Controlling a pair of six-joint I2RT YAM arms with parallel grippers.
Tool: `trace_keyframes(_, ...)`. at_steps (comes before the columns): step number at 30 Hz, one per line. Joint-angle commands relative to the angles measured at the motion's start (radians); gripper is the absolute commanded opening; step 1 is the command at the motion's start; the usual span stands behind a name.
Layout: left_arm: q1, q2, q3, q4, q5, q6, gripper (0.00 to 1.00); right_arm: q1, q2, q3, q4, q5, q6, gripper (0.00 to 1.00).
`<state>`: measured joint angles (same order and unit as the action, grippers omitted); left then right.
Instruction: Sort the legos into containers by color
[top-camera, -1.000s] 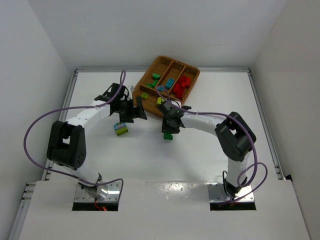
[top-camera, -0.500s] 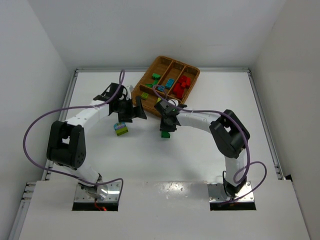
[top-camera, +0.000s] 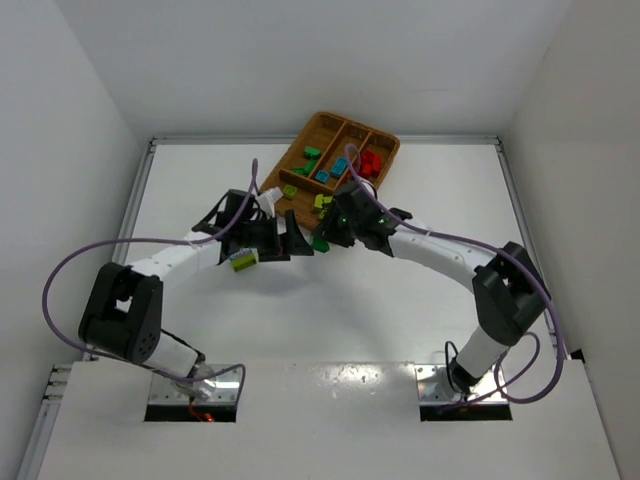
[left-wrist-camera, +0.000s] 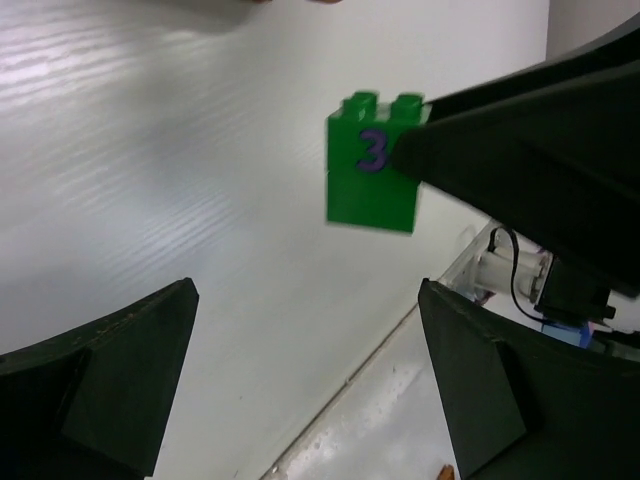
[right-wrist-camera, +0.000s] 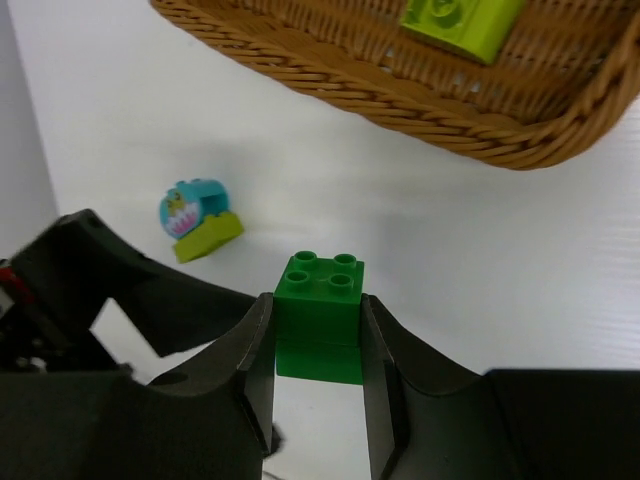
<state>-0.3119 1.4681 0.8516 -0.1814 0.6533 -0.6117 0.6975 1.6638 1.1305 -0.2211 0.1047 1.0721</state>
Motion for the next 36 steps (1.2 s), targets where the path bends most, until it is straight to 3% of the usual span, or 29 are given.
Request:
trace_keyframes(1, -0.055, -0.057, -0.006, 0.155, -0.131, -0.080, 0.99, 0.019, 0.010, 0.052, 0.037, 0.013, 0.094, 0.22)
trace_keyframes(3, -0.067, -0.104, -0.092, 0.282, -0.149, -0.152, 0.97, 0.019, 0.020, 0.052, 0.049, 0.013, 0.094, 0.22)
trace_keyframes(6, -0.067, -0.117, -0.128, 0.347, -0.161, -0.183, 0.96, 0.019, 0.021, 0.061, 0.062, -0.014, 0.094, 0.22)
trace_keyframes(9, -0.067, -0.092, -0.128, 0.347, -0.161, -0.183, 0.94, 0.019, 0.031, 0.081, 0.071, -0.025, 0.094, 0.22)
trace_keyframes(22, -0.067, -0.092, -0.175, 0.405, -0.202, -0.184, 0.66, 0.019, 0.071, 0.101, 0.111, -0.128, 0.114, 0.22)
trace_keyframes(29, -0.058, -0.120, -0.184, 0.387, -0.244, -0.184, 0.66, 0.019, 0.071, 0.101, 0.123, -0.175, 0.123, 0.22)
trace_keyframes(32, -0.049, -0.129, -0.184, 0.378, -0.244, -0.184, 0.78, 0.019, 0.071, 0.091, 0.134, -0.184, 0.132, 0.22)
trace_keyframes(36, -0.049, -0.140, -0.195, 0.387, -0.267, -0.184, 0.72, 0.019, 0.060, 0.071, 0.152, -0.206, 0.153, 0.22)
